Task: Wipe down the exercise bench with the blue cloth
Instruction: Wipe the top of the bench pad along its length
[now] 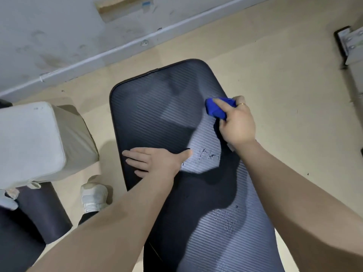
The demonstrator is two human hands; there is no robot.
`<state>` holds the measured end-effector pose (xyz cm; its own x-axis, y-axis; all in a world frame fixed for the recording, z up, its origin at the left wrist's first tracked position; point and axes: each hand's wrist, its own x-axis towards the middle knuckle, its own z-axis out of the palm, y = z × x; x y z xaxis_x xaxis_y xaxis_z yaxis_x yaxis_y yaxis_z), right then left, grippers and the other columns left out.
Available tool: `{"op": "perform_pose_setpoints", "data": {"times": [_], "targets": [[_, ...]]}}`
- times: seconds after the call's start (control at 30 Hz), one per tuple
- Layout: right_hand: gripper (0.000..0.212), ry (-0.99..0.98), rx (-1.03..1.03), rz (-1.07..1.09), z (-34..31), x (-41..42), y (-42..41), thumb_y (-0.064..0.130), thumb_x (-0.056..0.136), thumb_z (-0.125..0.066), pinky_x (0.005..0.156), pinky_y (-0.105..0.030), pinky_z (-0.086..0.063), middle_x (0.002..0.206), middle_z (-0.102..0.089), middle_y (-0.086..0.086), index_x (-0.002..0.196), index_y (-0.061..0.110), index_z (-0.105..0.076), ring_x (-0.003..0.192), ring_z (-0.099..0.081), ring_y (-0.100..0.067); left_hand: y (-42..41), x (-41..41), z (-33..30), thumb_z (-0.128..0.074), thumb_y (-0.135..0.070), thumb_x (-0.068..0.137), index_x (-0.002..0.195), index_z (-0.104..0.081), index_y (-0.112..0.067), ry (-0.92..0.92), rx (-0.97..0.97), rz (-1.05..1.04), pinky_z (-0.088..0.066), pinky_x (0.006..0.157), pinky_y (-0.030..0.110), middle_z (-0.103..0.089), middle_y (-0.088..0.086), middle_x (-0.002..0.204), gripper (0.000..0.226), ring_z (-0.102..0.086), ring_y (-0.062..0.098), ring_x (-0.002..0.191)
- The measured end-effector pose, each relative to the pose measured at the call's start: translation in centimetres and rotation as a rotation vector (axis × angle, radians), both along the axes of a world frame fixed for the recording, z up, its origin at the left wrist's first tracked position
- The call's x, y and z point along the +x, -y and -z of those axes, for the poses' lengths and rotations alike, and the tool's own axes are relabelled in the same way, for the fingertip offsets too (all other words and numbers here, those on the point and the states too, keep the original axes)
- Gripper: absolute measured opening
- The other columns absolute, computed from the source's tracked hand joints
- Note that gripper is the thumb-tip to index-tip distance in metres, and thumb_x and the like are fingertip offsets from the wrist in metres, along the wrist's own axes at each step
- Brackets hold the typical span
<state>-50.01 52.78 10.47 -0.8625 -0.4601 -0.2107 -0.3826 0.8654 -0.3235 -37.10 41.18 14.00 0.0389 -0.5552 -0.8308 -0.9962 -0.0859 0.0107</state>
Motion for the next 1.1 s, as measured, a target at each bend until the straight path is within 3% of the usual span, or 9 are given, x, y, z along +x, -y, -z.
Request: {"op": "perform_pose_setpoints", "data": {"times": [0.1,0.3,0.47,0.53,0.7,0.8,0.87,0.97,1.1], "targets": [[0.053,-0.032,-0.063,0.140,0.4,-1.2,0.7,0.008,0.077,-0.050,0.073,-0.038,-0.051,0.115,-0.047,-0.018,0.124,0.030,-0.057,0.090,-0.055,-0.038,-0.9,-0.1,1.0,-0.082,-0.057,0.053,0.143,0.024,0.007,0.044,-0.067,-0.001,0.003,0.119,0.044,0.028,0.020,0.154,0.152,0.019,0.030,0.146],[0.054,0.075,-0.057,-0.139,-1.0,4.4,-3.9,0.003,0.065,-0.065,0.055,-0.037,-0.053,0.102,-0.055,-0.021,0.114,0.024,-0.063,0.076,-0.059,-0.039,-1.1,-0.6,0.9,-0.082,-0.057,0.051,0.144,0.020,0.008,0.086,-0.121,0.009,-0.001,0.119,0.045,0.023,0.021,0.156,0.152,0.015,0.030,0.147],[0.052,0.005,0.002,0.007,0.0,-2.3,-2.5,0.009,0.078,-0.054,0.075,-0.038,-0.048,0.116,-0.048,-0.018,0.126,0.031,-0.055,0.098,-0.052,-0.038,-0.8,-1.2,1.1,-0.079,-0.063,0.048,0.143,0.022,0.008,0.165,-0.092,0.038,-0.002,0.118,0.046,0.025,0.021,0.155,0.156,0.016,0.030,0.147],[0.053,0.017,-0.034,0.045,0.1,-2.5,-2.5,0.009,0.077,-0.053,0.076,-0.037,-0.048,0.117,-0.047,-0.018,0.126,0.030,-0.054,0.096,-0.054,-0.038,-1.0,-1.1,1.2,-0.078,-0.064,0.047,0.143,0.022,0.007,0.168,-0.101,0.050,-0.002,0.118,0.046,0.025,0.020,0.155,0.156,0.015,0.029,0.147],[0.051,0.133,0.011,-0.202,-1.6,5.8,-5.7,0.013,0.065,-0.061,0.060,-0.034,-0.051,0.102,-0.055,-0.013,0.114,0.028,-0.058,0.078,-0.058,-0.035,-0.8,-1.2,0.8,-0.080,-0.061,0.048,0.143,0.022,0.008,0.142,-0.093,0.029,-0.001,0.118,0.047,0.025,0.022,0.154,0.155,0.016,0.031,0.146],[0.055,0.131,0.037,-0.368,-1.5,5.0,-6.2,0.014,0.059,-0.063,0.057,-0.033,-0.052,0.094,-0.057,-0.011,0.111,0.030,-0.056,0.069,-0.057,-0.033,-1.0,-1.0,0.9,-0.079,-0.062,0.048,0.143,0.020,0.009,0.101,-0.116,0.017,0.000,0.118,0.047,0.023,0.023,0.155,0.155,0.016,0.031,0.146],[0.055,0.023,0.016,-0.281,-1.0,2.7,-5.3,0.008,0.060,-0.061,0.058,-0.035,-0.051,0.094,-0.056,-0.017,0.112,0.027,-0.058,0.072,-0.057,-0.036,-1.5,-0.4,1.4,-0.078,-0.064,0.047,0.143,0.019,0.009,0.058,-0.170,0.033,0.002,0.118,0.046,0.022,0.023,0.155,0.155,0.016,0.032,0.146],[0.053,-0.048,0.008,0.033,-0.2,1.9,-3.9,0.003,0.066,-0.060,0.060,-0.035,-0.048,0.103,-0.055,-0.020,0.114,0.023,-0.062,0.080,-0.056,-0.039,-1.7,0.2,2.3,-0.078,-0.062,0.050,0.144,0.020,0.008,0.003,-0.205,0.030,0.004,0.118,0.047,0.024,0.022,0.155,0.153,0.018,0.033,0.146],[0.058,0.024,-0.027,-0.111,-0.3,9.4,-3.5,0.008,0.061,-0.062,0.058,-0.038,-0.053,0.100,-0.055,-0.016,0.117,0.023,-0.060,0.077,-0.057,-0.036,-2.0,1.4,2.2,-0.078,-0.058,0.057,0.144,0.020,0.007,-0.105,-0.223,0.042,0.004,0.117,0.048,0.025,0.021,0.155,0.146,0.018,0.033,0.146]]}}
